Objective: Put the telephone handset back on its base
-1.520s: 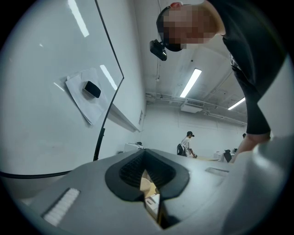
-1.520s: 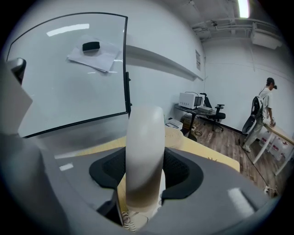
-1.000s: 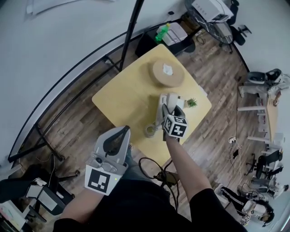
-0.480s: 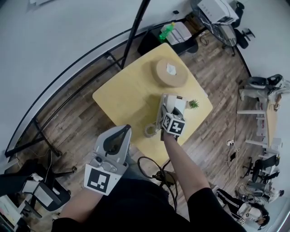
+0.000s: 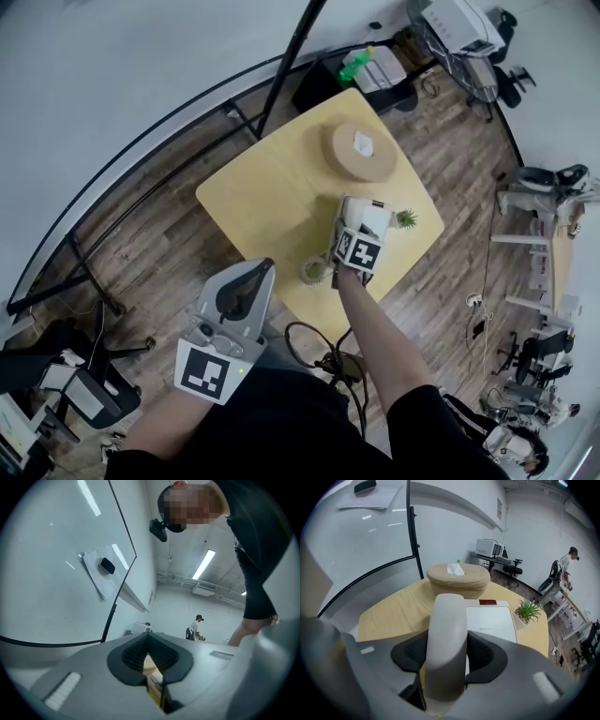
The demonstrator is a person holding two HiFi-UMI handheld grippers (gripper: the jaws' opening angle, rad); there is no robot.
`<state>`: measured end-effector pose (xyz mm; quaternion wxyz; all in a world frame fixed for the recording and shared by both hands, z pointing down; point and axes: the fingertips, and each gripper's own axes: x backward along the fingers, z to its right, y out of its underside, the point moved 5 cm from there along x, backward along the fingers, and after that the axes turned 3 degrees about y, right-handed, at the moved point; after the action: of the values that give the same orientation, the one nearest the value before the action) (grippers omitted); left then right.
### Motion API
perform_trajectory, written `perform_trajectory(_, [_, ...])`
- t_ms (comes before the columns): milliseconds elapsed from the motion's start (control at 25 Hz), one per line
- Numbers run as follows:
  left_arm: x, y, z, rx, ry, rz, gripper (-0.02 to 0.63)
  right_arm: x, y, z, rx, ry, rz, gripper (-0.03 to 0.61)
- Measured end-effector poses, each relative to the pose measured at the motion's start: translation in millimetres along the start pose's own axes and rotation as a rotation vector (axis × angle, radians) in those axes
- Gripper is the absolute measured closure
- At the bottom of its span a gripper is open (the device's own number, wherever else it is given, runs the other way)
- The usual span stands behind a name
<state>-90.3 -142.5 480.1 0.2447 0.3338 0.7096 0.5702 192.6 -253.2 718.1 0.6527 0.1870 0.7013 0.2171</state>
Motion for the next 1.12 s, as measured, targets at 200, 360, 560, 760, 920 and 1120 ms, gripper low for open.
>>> perform_trajectory(200, [0.4, 2.4, -3.2, 0.007, -0.003, 0.000, 0.614, -3.2, 0.0, -2.6, 0.015, 0.003, -0.007, 0.341])
perform_trajectory(360, [-0.4, 2.3, -0.7, 0.012, 0.001, -0.002, 0.614, -3.6, -0.3, -3.3, 0.029, 0.003, -0.024, 0.334])
perform_trajectory(560, [-3.2, 1.9, 1.3, 0.014, 0.011, -0.007, 0.614, -1.7, -1.1, -3.1, 0.037, -0.007, -0.020, 0.334])
perform_trajectory(760, [-4.8, -0.1, 0.6, 0.016, 0.017, 0.004, 0.614, 4.4, -6.6, -6.9, 0.098, -0.010, 0.006, 0.334])
perform_trajectory(920, [-7.4, 0.7, 1.9, 0.015, 0.023, -0.001, 0.614, 4.8, -6.3, -6.5, 0.098, -0.017, 0.004, 0.334])
perform_trajectory(1120, [-9.7, 0.1, 1.5, 0.014, 0.027, -0.005, 0.614, 3.0, -7.4, -5.4, 0.093, -0.014, -0.004, 0.334])
